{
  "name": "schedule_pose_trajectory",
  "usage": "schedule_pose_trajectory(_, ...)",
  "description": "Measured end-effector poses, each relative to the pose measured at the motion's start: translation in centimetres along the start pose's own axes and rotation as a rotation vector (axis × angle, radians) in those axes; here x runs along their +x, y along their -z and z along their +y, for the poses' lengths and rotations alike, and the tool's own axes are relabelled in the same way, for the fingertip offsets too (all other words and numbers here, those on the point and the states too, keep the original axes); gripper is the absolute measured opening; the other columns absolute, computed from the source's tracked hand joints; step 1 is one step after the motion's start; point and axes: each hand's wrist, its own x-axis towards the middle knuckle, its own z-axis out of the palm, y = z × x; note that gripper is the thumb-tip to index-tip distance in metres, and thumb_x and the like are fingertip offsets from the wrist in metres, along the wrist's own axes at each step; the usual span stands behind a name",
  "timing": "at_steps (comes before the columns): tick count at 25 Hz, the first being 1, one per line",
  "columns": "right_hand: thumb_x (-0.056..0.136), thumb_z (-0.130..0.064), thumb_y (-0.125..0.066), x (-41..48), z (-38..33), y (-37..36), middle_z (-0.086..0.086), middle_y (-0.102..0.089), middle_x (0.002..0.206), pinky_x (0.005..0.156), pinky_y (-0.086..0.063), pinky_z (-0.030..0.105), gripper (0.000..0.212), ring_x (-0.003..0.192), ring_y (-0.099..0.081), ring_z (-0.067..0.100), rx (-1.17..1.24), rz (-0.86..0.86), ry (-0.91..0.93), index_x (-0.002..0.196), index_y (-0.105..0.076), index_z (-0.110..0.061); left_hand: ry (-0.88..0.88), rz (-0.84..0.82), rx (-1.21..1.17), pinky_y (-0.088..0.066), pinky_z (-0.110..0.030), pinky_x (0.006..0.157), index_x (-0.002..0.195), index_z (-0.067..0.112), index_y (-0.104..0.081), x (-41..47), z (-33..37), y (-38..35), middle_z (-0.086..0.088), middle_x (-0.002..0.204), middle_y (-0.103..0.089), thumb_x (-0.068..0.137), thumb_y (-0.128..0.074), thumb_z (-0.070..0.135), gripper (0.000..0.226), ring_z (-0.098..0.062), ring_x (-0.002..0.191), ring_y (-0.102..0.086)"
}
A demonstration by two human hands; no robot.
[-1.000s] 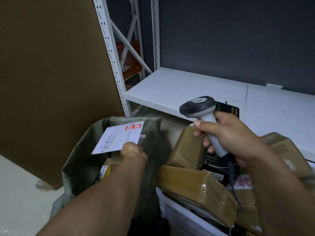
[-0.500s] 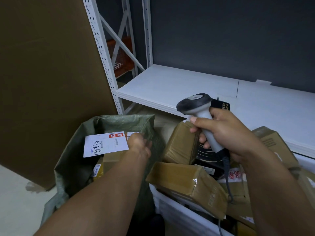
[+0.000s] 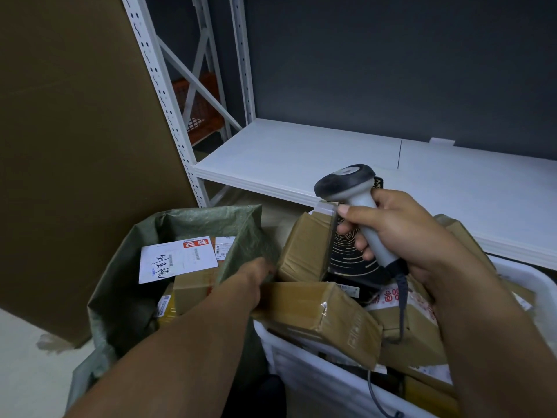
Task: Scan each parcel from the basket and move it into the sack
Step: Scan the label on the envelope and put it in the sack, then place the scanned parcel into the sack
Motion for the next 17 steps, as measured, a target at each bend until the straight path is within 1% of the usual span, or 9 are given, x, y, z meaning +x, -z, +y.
schedule_pose_trajectory(1,0.095,-0.023,-0.071,-0.1,0.0,0.1,0.010,-0.075,0.086,0.049,-0.050,0.030,0.015,0.055,-0.058,0.014,0.001,0.001,0.000,0.106,-0.067,-0.014,0.006,-0.001,0.014,-0.040,-0.034,0.071,0.091,0.002,-0.058,-0.2,-0.1,-0.2,-0.013,0.094,-0.053,0.101,-0.054,0.016,0.018,-0.027,0.080,-0.047)
schedule_pose_trajectory(2,0.095,-0.023,-0.071,-0.1,0.0,0.2,0.009,-0.074,0.085,0.049,-0.050,0.030,0.015,0.055,-0.058,0.014,0.001,0.001,0.000,0.106,-0.067,-0.014,0.018,0.002,0.014,-0.035,-0.034,0.068,0.080,0.004,-0.051,-0.4,-0.3,-0.4,-0.011,0.084,-0.047,0.104,-0.050,0.017,0.028,-0.024,0.071,-0.041)
schedule_pose_trajectory(4,0.095,-0.022,-0.070,-0.2,0.1,0.2,0.009,-0.074,0.085,0.049,-0.050,0.030,0.015,0.055,-0.057,0.014,0.003,0.001,0.001,0.106,-0.067,-0.013,0.038,-0.005,0.029,-0.032,-0.038,0.076,0.074,0.006,-0.045,-0.6,-0.5,-0.7,-0.010,0.080,-0.045,0.107,-0.045,0.022,0.037,-0.023,0.067,-0.038)
schedule_pose_trajectory(5,0.095,-0.022,-0.070,-0.3,0.2,0.3,0.009,-0.074,0.084,0.049,-0.050,0.030,0.015,0.055,-0.057,0.014,0.003,0.003,0.000,0.106,-0.067,-0.013,0.055,-0.019,0.019,-0.033,-0.039,0.075,0.074,0.005,-0.046,-0.6,-0.6,-0.8,-0.011,0.081,-0.047,0.108,-0.044,0.024,0.039,-0.025,0.069,-0.040)
schedule_pose_trajectory(7,0.095,-0.022,-0.070,-0.4,0.2,0.4,0.010,-0.074,0.085,0.049,-0.050,0.030,0.015,0.055,-0.057,0.015,0.000,0.004,-0.002,0.106,-0.067,-0.013,0.078,-0.038,0.051,-0.040,-0.042,0.072,0.080,0.001,-0.049,-0.3,-0.9,-0.6,-0.012,0.087,-0.051,0.108,-0.045,0.025,0.037,-0.029,0.077,-0.048)
schedule_pose_trajectory(9,0.095,-0.022,-0.070,-0.5,0.3,0.5,0.011,-0.075,0.087,0.049,-0.050,0.030,0.014,0.056,-0.058,0.015,-0.004,0.007,-0.001,0.106,-0.067,-0.014,0.118,-0.073,0.124,-0.050,-0.056,0.088,0.103,-0.001,-0.052,-0.1,-1.2,-0.3,-0.013,0.102,-0.051,0.104,-0.050,0.027,0.028,-0.038,0.100,-0.053)
schedule_pose_trajectory(11,0.094,-0.022,-0.071,-0.7,0.4,0.7,0.012,-0.075,0.088,0.049,-0.050,0.030,0.014,0.055,-0.058,0.014,0.001,0.014,0.000,0.105,-0.067,-0.014,0.133,-0.093,0.172,-0.049,-0.063,0.098,0.124,0.008,-0.050,-0.5,-1.4,-0.1,-0.016,0.114,-0.051,0.100,-0.057,0.031,0.035,-0.041,0.108,-0.050)
schedule_pose_trajectory(14,0.095,-0.022,-0.070,-0.9,0.4,0.9,0.011,-0.074,0.086,0.050,-0.050,0.030,0.015,0.056,-0.058,0.014,-0.001,0.016,0.003,0.106,-0.068,-0.014,0.114,-0.114,0.180,-0.055,-0.059,0.093,0.128,0.012,-0.050,0.0,-1.4,0.2,-0.019,0.124,-0.051,0.096,-0.063,0.037,0.043,-0.041,0.117,-0.053)
schedule_pose_trajectory(17,0.095,-0.022,-0.070,-1.2,0.3,0.9,0.013,-0.074,0.090,0.050,-0.050,0.031,0.015,0.056,-0.058,0.015,-0.008,0.011,0.012,0.107,-0.067,-0.014,0.070,-0.088,0.195,-0.059,-0.046,0.074,0.117,0.012,-0.055,-0.6,-1.3,0.6,-0.018,0.118,-0.058,0.095,-0.059,0.046,0.040,-0.036,0.108,-0.060)
